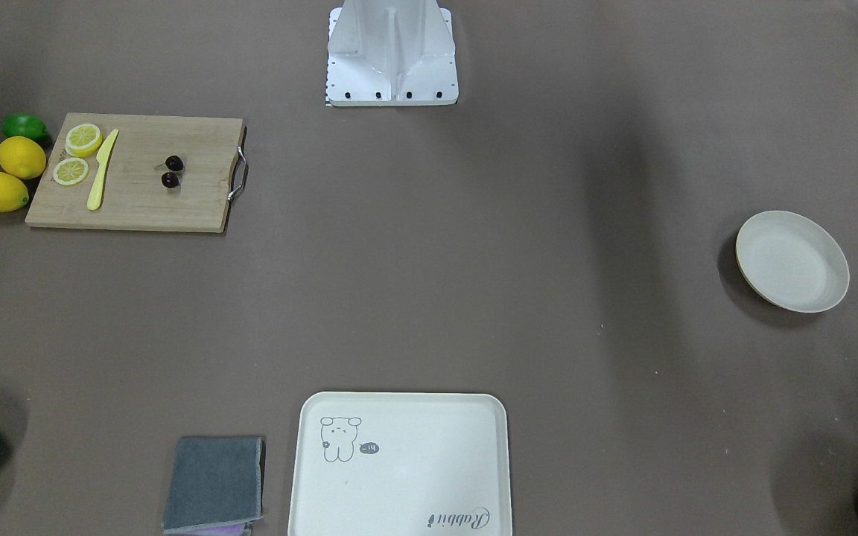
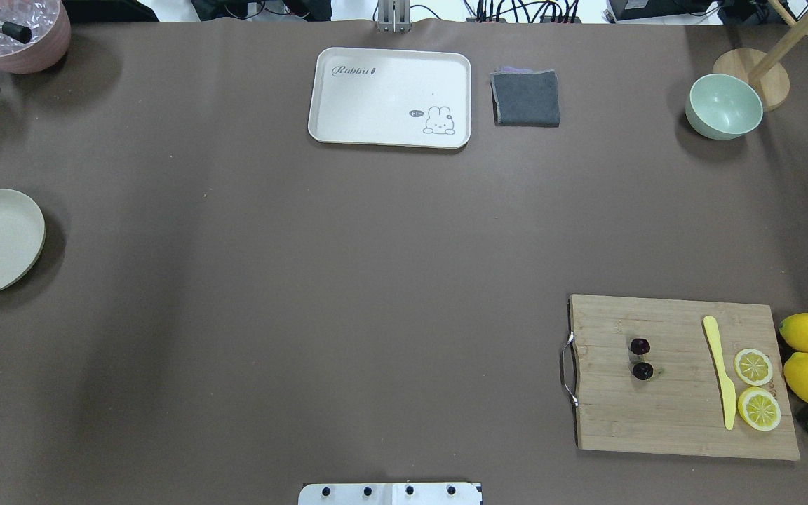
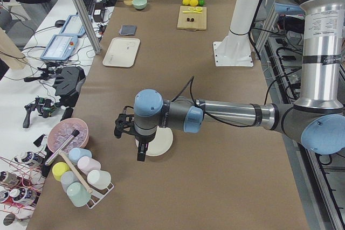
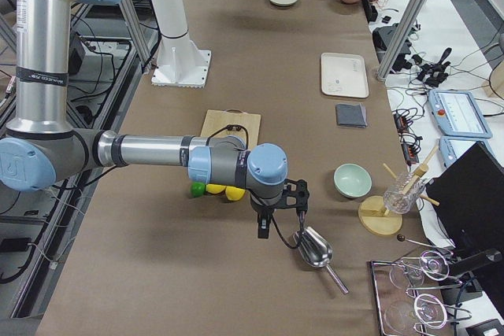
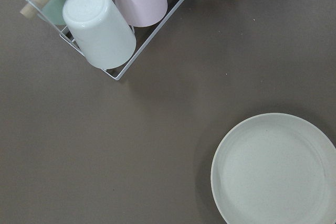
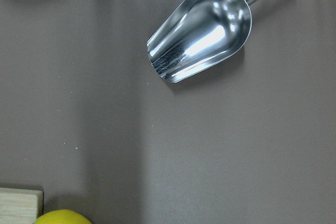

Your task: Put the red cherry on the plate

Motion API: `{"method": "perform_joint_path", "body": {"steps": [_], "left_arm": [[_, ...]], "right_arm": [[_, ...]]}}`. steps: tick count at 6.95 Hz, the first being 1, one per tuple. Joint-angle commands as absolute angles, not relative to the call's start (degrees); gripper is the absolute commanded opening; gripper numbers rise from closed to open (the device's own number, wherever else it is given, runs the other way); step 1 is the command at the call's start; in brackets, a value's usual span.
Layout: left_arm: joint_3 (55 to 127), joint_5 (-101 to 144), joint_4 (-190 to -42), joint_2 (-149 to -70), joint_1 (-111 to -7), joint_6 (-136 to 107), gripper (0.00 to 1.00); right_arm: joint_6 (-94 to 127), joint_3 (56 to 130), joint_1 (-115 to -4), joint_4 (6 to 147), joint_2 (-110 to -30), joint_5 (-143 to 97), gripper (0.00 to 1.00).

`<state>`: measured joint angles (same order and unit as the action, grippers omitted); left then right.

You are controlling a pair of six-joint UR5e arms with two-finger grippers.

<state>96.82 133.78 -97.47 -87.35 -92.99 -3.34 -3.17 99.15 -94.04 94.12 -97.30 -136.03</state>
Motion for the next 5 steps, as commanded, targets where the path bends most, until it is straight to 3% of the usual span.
{"method": "perform_joint_path", "body": {"steps": [1,5], "left_arm": [[97.03,133.25,-97.47,-87.28,-92.99,-3.34,0.98],[96.50,133.33,-97.38,-87.10,-92.99,-3.43,0.98]], "right_arm": [[-3.16,99.23,-94.04,94.13,-97.29,-135.97,1.00],[-3.16,99.32,-94.13,94.13,-97.65,-136.05,1.00]]}}
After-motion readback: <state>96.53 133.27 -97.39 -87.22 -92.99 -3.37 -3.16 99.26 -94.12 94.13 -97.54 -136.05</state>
